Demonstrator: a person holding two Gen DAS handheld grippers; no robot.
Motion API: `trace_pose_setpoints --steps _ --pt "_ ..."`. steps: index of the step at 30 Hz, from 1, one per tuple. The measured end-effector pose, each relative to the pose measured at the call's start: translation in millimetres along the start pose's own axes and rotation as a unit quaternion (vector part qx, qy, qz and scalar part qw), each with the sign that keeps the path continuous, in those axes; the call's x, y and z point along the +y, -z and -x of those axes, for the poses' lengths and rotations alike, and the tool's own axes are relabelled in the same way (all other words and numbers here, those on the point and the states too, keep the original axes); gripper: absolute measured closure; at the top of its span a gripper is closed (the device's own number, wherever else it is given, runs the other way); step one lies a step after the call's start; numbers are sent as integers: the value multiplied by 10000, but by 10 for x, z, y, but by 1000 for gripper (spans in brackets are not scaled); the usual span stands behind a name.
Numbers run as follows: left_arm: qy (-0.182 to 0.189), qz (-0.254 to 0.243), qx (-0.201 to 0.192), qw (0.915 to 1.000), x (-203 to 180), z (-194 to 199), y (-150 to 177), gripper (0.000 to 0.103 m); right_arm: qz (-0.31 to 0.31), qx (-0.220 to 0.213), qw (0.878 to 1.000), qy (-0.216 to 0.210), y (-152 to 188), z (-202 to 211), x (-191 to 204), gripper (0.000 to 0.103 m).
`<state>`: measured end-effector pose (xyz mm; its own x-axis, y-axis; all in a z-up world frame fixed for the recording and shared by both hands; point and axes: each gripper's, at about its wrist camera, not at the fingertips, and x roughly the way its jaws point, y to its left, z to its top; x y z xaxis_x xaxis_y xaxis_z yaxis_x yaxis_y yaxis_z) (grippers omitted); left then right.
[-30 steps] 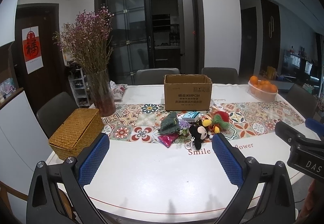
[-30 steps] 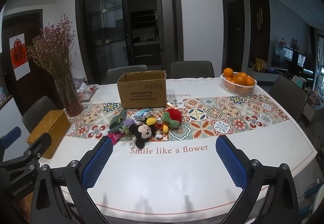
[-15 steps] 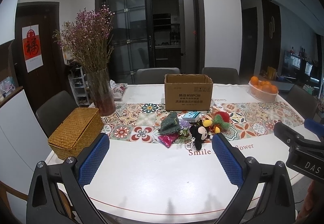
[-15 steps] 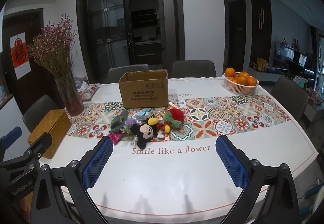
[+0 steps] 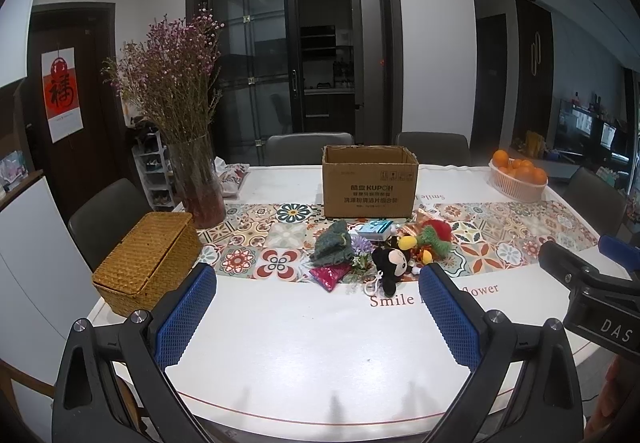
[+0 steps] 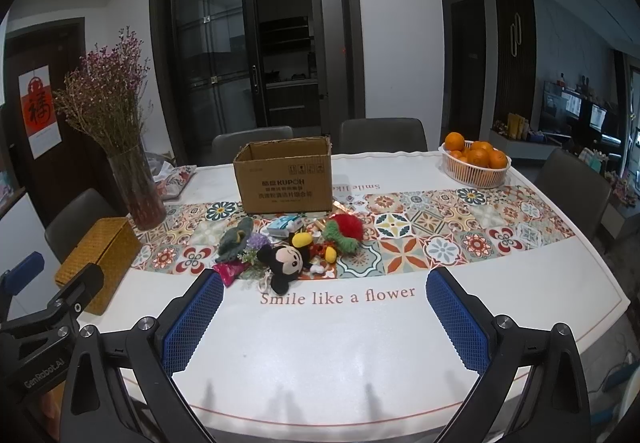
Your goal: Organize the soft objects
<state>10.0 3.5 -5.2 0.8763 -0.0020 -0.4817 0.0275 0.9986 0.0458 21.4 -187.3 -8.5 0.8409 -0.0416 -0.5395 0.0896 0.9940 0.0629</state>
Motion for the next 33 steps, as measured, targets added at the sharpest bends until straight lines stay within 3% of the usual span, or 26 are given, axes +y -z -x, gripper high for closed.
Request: trace_pose_setpoints --steps 33 --pt "31 -38 74 10000 -41 -81 -61 0 -67 102 9999 -18 2 -117 -49 0"
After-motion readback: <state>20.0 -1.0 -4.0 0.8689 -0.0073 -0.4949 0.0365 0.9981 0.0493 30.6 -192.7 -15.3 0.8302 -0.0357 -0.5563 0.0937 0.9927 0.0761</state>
